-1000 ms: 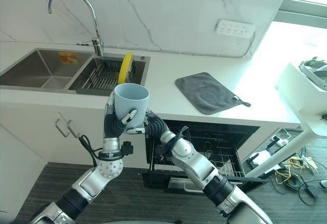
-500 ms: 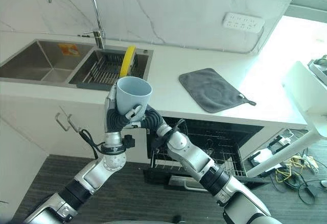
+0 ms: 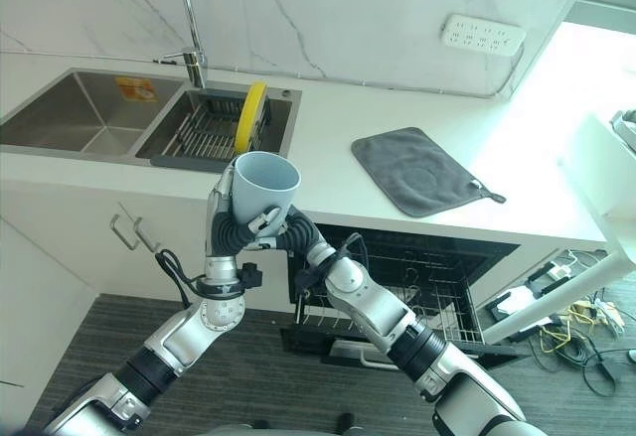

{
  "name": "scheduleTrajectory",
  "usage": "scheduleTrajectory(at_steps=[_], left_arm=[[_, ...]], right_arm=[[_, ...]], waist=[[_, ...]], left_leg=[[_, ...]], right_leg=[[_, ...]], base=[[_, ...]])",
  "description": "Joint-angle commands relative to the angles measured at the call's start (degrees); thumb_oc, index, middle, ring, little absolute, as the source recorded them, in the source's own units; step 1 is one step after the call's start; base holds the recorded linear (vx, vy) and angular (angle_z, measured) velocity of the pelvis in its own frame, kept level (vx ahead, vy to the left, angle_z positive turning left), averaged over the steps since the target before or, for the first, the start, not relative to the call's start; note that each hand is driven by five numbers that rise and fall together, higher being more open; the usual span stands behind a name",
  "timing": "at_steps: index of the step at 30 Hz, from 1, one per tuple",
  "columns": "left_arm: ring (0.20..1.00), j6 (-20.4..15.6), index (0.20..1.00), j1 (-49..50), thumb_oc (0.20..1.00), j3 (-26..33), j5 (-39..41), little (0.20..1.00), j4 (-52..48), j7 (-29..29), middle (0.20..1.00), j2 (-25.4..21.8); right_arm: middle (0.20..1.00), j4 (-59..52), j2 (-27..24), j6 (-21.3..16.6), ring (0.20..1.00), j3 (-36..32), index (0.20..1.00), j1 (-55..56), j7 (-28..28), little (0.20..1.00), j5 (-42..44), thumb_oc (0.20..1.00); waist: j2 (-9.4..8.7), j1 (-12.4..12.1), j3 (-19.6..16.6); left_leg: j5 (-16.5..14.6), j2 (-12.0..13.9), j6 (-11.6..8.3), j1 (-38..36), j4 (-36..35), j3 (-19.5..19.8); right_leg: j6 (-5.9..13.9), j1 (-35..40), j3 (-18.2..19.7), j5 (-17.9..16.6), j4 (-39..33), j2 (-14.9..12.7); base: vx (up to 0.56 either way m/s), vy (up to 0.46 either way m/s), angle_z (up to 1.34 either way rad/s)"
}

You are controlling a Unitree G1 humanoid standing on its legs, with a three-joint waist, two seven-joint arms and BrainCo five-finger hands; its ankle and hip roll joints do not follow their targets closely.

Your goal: Place the dishes in the dishwasher.

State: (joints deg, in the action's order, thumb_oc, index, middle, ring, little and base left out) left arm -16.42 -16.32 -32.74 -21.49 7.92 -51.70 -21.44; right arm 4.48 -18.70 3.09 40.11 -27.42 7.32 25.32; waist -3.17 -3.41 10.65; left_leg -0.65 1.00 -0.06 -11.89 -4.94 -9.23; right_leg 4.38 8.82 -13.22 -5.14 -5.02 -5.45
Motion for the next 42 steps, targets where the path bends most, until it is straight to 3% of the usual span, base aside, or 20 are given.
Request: scheduleTrajectory(at_steps=[1,9,16,23,27,31,37,42], left_arm=[[0.2,-1.3,0.2,-1.7,0.2,-6.7,-2.8,0.2,1.3,1.1,0.2,0.1],[0.2,-0.6,0.2,-0.9,0.2,-6.8,-2.1,0.2,1.5,0.6,0.2,0.1],[0.2,-0.7,0.2,-0.4,0.2,-6.5,-0.3,0.2,1.8,0.8,0.2,0.2],[0.2,-2.1,0.2,0.2,0.2,-6.3,2.2,0.2,1.2,1.6,0.2,0.4],[0.2,-3.0,0.2,0.5,0.2,-6.6,7.6,0.2,0.8,4.6,0.2,1.2],[0.2,-1.7,0.2,1.2,0.2,-6.8,10.4,0.2,0.6,5.7,0.2,1.9],[0.2,-0.1,0.2,1.9,0.2,-7.0,11.5,0.2,0.2,6.2,0.2,2.4],[0.2,2.6,0.2,2.4,0.2,-6.0,17.1,0.2,0.9,5.5,0.2,2.7]], right_arm=[[1.0,-0.7,2.9,-6.9,1.0,-4.4,1.0,-6.7,3.9,1.0,-1.3,1.0],[1.0,-0.2,3.0,-6.1,1.0,-5.3,1.0,-6.7,5.9,1.0,-2.7,1.0],[1.0,0.1,2.7,-8.1,1.0,-6.2,1.0,-6.8,6.8,1.0,-8.6,1.0],[1.0,-2.2,1.2,-5.6,1.0,-5.3,1.0,-8.3,4.9,1.0,-9.1,1.0],[1.0,-2.3,1.1,-7.2,1.0,-5.4,1.0,-9.5,8.0,1.0,-16.0,1.0],[1.0,-2.7,0.5,-6.9,1.0,-5.6,1.0,-10.9,9.8,1.0,-20.6,1.0],[1.0,-3.8,-0.1,-5.2,1.0,-5.8,1.0,-12.0,10.6,1.0,-22.5,1.0],[1.0,-3.6,-0.4,-4.2,1.0,-6.0,1.0,-12.6,11.4,1.0,-23.3,1.0]], waist=[[-0.88,-1.4,-0.2],[-0.62,-1.3,0.1],[-0.49,-1.2,0.2],[-0.61,-1.4,0.4],[-0.65,-1.6,0.6],[-0.63,-1.8,0.7],[-0.61,-2.0,1.0],[-0.6,-2.1,1.0]], left_leg=[[-7.2,1.7,0.01,0.5,3.4,2.6],[-7.4,1.7,0.08,0.5,3.7,2.4],[-7.6,1.6,0.14,0.6,4.1,2.3],[-7.7,1.5,0.19,0.8,4.4,2.3],[-7.8,1.5,0.21,1.0,4.7,2.4],[-7.9,1.5,0.24,1.1,4.8,2.4],[-8.0,1.4,0.29,1.3,4.9,2.5],[-8.0,1.4,0.22,1.5,5.2,2.4]], right_leg=[[4.93,1.7,3.5,6.8,3.9,-4.6],[4.83,1.5,3.6,7.1,4.3,-4.7],[4.83,1.4,3.6,7.2,4.5,-4.8],[4.8,1.4,3.5,7.2,4.6,-4.8],[4.86,1.3,3.4,7.2,4.7,-4.8],[4.92,1.2,3.2,7.2,4.8,-4.8],[4.79,1.1,3.0,7.2,4.8,-4.9],[4.86,1.1,2.9,7.2,4.9,-5.0]], base=[[0.0,0.0,0.0],[0.0,0.0,0.0],[0.0,0.0,0.0],[0.0,0.0,0.0],[0.0,0.0,0.0],[0.0,0.0,0.0],[-0.01,-0.001,0.0],[0.0,0.0,0.0]])
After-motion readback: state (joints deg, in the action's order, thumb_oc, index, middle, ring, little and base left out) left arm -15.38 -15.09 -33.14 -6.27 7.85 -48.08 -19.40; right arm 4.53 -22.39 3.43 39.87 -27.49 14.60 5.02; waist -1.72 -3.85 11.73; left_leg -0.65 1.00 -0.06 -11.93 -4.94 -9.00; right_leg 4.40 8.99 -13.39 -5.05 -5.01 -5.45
